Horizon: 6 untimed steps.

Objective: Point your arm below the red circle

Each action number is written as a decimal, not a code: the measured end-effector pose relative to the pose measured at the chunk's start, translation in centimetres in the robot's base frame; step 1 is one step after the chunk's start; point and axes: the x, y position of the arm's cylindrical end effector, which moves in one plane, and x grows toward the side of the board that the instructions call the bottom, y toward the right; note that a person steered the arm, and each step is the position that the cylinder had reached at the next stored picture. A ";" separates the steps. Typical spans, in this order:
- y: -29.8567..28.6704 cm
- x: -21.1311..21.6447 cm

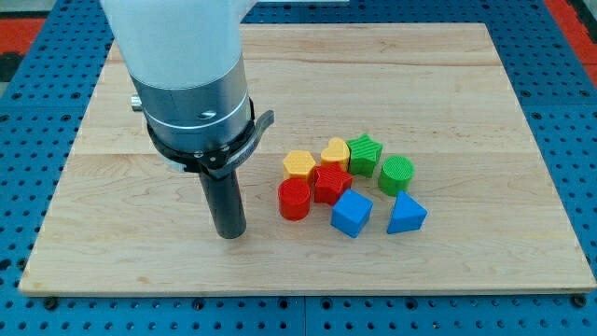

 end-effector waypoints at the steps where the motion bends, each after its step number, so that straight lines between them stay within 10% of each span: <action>1: 0.0 0.0; 6: 0.9 2.8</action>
